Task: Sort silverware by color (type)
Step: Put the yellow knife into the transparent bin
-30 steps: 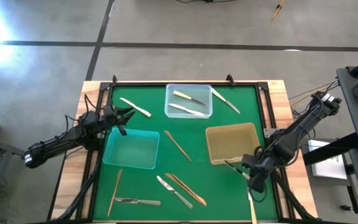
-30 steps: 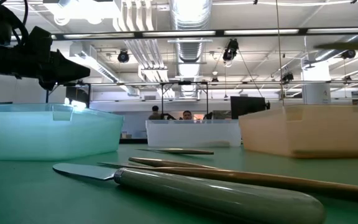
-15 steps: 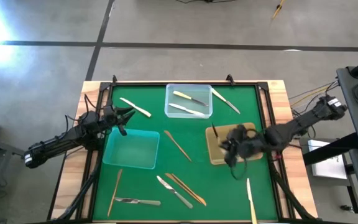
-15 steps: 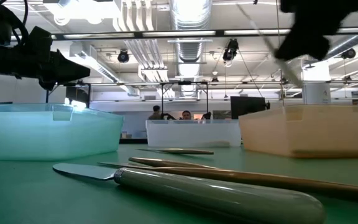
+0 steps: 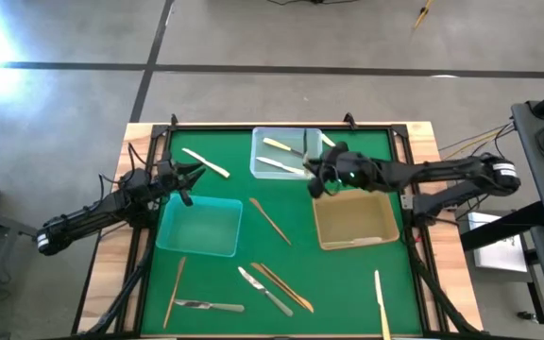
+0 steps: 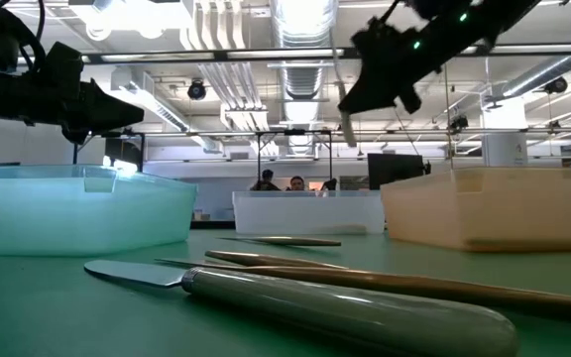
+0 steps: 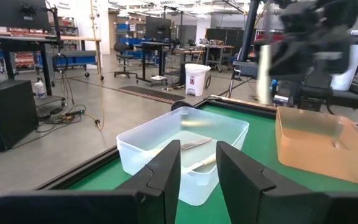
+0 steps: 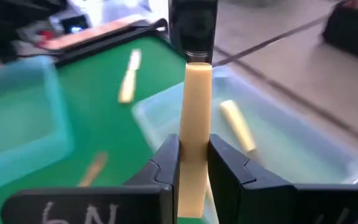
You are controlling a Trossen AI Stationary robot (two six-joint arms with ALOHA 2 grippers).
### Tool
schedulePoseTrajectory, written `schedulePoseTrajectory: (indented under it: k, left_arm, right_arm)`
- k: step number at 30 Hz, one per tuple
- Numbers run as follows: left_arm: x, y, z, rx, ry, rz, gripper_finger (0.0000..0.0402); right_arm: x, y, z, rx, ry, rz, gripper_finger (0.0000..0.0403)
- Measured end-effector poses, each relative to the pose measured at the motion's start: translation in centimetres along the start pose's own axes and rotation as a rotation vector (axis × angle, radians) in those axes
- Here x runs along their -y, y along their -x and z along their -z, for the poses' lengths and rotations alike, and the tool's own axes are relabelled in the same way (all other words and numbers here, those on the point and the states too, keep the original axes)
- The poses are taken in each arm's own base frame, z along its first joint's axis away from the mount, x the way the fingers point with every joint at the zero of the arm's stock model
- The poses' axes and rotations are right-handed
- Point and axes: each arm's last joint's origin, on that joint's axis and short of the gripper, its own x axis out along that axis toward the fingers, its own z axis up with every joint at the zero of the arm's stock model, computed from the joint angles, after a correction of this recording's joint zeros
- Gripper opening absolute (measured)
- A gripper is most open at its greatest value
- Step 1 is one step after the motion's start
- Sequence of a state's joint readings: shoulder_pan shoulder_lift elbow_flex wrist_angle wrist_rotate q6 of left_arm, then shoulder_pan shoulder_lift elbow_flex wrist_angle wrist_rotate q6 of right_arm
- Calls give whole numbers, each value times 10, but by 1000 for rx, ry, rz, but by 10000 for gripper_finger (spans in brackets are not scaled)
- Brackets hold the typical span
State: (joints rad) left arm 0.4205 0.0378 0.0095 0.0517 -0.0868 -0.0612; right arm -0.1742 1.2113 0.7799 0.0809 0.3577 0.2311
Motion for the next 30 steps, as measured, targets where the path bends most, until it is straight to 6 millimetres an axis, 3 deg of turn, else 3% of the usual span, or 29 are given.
schedulePoseTrajectory:
  k: [7, 15, 20, 24, 30]
  left_arm:
    - [0, 0, 0, 0, 0, 0, 87]
    - [0, 0, 0, 0, 0, 0, 87]
    - [0, 0, 0, -1, 0, 0, 87]
    - [0, 0, 0, 0, 0, 0, 87]
    - [0, 0, 0, 0, 0, 0, 87]
  right_arm:
    - [24, -49, 18, -86, 37, 90, 45]
    - [15, -87, 14, -204, 169, 91, 53]
    - [10, -101, 6, -423, 374, 87, 89]
    - [9, -108, -2, -573, 461, 86, 87]
    - [16, -99, -12, -773, 372, 127, 64]
